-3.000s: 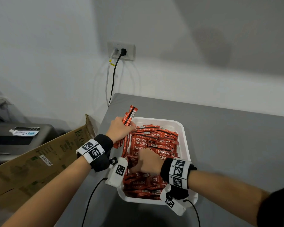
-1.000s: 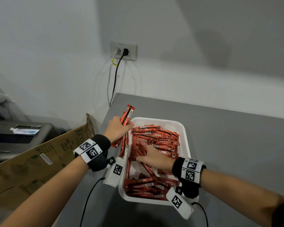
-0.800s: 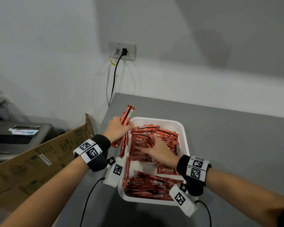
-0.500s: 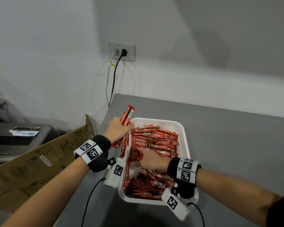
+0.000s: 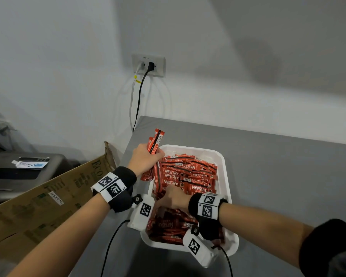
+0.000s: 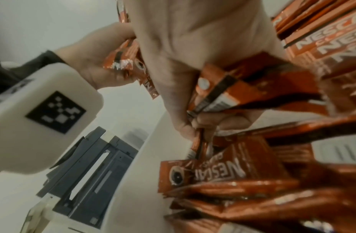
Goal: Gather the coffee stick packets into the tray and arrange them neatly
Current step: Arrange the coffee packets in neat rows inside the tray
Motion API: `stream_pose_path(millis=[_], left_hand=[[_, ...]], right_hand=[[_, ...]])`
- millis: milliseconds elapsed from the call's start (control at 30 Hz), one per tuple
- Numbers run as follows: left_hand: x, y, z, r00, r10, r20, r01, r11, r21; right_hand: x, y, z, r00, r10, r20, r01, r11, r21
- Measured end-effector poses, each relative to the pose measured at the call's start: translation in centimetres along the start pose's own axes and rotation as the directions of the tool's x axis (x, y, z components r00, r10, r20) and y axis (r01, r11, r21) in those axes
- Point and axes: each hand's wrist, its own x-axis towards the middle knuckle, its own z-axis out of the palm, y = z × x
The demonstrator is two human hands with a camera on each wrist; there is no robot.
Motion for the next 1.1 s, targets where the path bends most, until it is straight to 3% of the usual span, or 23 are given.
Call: stream_pose_path(millis=[200, 333, 467, 533, 600, 667, 700, 867, 1000, 1100], left_hand=[[-0.2, 0.0, -0.7, 0.996, 0.038, -0.077, -0.041, 0.999, -0.032], [-0.4, -0.4, -1.4, 0.974, 0.063, -0.215, -0.096, 0.985, -0.145], [-0.9, 0.6, -0.9, 0.995, 0.084, -0.044, -0.092, 0.966, -0.243], [-1.2, 1.1, -0.4, 0.994, 0.113, -0.004, -0.11, 0.955, -0.276], [-1.5, 1.6, 0.0, 0.99, 0.14, -0.001, -0.133, 0.942, -0.308], [-1.8, 2.0, 0.3, 0.987, 0.161, -0.013, -0.156, 0.93, -0.332], [-1.9, 2.2, 0.4, 0.985, 0.17, -0.022, -0.167, 0.925, -0.341], [-1.6, 1.6, 0.0, 0.989, 0.142, -0.039, -0.147, 0.933, -0.33], [-1.3, 0.6, -0.6, 0.993, 0.072, 0.098, -0.033, 0.935, -0.353], [-1.3, 0.2, -1.3, 0.972, 0.087, 0.217, -0.036, 0.973, -0.226]], right_hand=[[-2.8, -0.4, -2.1, 0.99, -0.142, -0.019, 0.142, 0.958, 0.249], [-3.7, 1.1, -4.5, 0.942, -0.188, -0.276, 0.294, 0.859, 0.419], [-4.3, 1.8, -7.1, 0.896, -0.112, -0.43, 0.371, 0.722, 0.584], [-4.6, 1.4, -8.2, 0.934, -0.117, -0.336, 0.336, 0.606, 0.721], [-5.3, 0.9, -8.8, 0.976, -0.188, -0.11, 0.199, 0.56, 0.804], [-5.8, 0.7, -8.9, 0.963, -0.268, 0.026, 0.147, 0.604, 0.783], [-5.9, 0.6, -8.9, 0.955, -0.295, 0.02, 0.179, 0.629, 0.756], [-5.4, 1.1, -8.7, 0.926, -0.26, -0.273, 0.373, 0.738, 0.563], [-5.7, 1.3, -8.8, 0.871, -0.32, -0.373, 0.454, 0.814, 0.363], [-5.8, 1.6, -9.7, 0.854, -0.348, -0.387, 0.465, 0.843, 0.269]])
